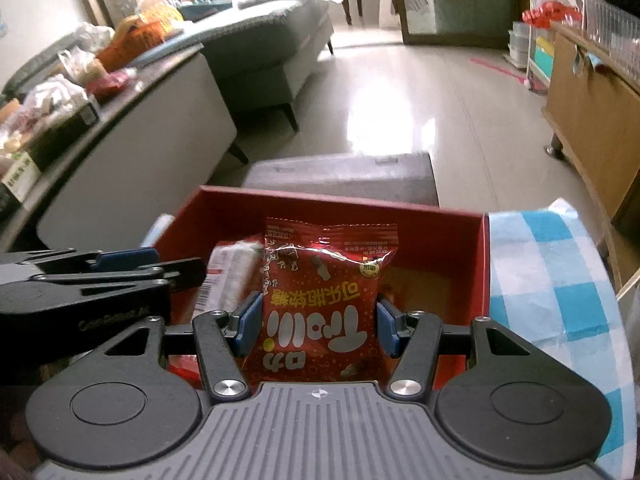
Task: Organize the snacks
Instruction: 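Lower the stick pack into the box with the left gripper while the right lowers its bag, then move both open grippers back down to the snacks on the table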
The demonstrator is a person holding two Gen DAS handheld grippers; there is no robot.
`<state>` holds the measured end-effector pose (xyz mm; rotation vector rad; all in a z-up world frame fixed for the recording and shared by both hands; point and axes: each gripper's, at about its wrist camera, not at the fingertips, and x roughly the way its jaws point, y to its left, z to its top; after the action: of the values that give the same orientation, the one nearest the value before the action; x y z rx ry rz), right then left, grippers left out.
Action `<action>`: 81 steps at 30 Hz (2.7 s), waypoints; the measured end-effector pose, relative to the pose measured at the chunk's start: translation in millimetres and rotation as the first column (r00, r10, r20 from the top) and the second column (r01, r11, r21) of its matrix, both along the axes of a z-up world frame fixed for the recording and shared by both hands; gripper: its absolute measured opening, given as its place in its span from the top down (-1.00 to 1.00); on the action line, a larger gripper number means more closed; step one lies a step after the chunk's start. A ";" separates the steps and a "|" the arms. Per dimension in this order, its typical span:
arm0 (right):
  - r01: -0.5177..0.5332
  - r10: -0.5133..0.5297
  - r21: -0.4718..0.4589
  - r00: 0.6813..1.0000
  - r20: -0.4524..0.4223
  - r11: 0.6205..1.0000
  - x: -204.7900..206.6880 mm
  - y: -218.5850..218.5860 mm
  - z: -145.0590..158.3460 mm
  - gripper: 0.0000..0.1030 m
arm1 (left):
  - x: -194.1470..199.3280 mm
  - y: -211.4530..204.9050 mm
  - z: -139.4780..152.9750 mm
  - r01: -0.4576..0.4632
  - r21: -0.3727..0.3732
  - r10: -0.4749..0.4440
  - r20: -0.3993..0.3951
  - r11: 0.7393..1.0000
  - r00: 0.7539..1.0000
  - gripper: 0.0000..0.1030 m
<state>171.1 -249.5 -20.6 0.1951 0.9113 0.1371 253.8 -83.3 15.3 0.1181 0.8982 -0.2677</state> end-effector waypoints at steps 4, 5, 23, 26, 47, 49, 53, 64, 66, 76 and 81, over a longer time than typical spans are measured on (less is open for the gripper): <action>0.008 -0.009 -0.018 0.999 -0.038 1.000 1.2 -1.3 -12.2 -0.33 | -2.5 1.2 -3.6 -0.001 0.007 0.001 -0.013 1.000 1.000 0.27; 0.009 -0.010 -0.021 0.999 -0.044 1.000 0.5 -1.0 -12.7 -0.37 | -2.8 1.5 -2.2 -0.002 0.007 0.002 -0.008 1.000 1.000 0.26; 0.004 -0.006 -0.059 1.000 -0.030 0.998 -21.0 6.9 4.9 -0.52 | -26.4 10.9 10.5 -0.005 -0.012 0.004 -0.020 1.000 1.000 0.20; 0.007 -0.008 -0.066 1.000 -0.026 0.998 -26.3 8.6 8.4 -0.52 | -32.9 12.8 13.3 -0.003 -0.013 0.003 -0.014 1.000 1.000 0.20; 0.018 -0.022 -0.096 0.999 -0.045 0.995 -79.6 17.5 11.0 -0.52 | -79.9 21.7 9.9 0.022 -0.038 -0.025 -0.066 0.999 0.998 0.20; 0.021 -0.025 -0.082 0.999 -0.048 0.996 -85.3 17.6 10.7 -0.51 | -83.5 22.8 9.3 0.030 -0.043 -0.034 -0.075 0.999 0.997 0.20; 0.022 -0.027 -0.078 0.998 -0.059 0.997 -93.9 16.8 10.8 -0.52 | -90.4 25.0 5.9 0.036 -0.068 -0.043 -0.103 0.997 0.994 0.20; 0.052 -0.060 -0.065 0.991 -0.122 0.997 -115.5 6.5 -5.9 -0.69 | -94.1 27.3 -13.2 0.018 -0.157 -0.055 -0.235 0.988 0.970 0.08; 0.059 -0.066 -0.065 0.990 -0.126 0.996 -119.2 4.1 -7.6 -0.70 | -91.7 25.3 -15.4 0.012 -0.180 -0.058 -0.255 0.984 0.965 0.06; 0.120 -0.128 -0.064 0.983 -0.135 0.991 -122.8 -19.4 -10.9 -0.71 | -82.8 0.5 -38.4 -0.004 -0.210 -0.060 -0.295 0.978 0.954 0.26; 0.120 -0.128 -0.065 0.981 -0.145 0.991 -122.2 -22.4 -13.5 -0.71 | -82.1 5.1 -38.7 -0.006 -0.265 -0.080 -0.314 0.964 0.946 0.55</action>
<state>48.8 -271.9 -34.1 0.2114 1.0479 -0.0190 171.7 -78.2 -23.4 -0.1615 1.1775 -0.4484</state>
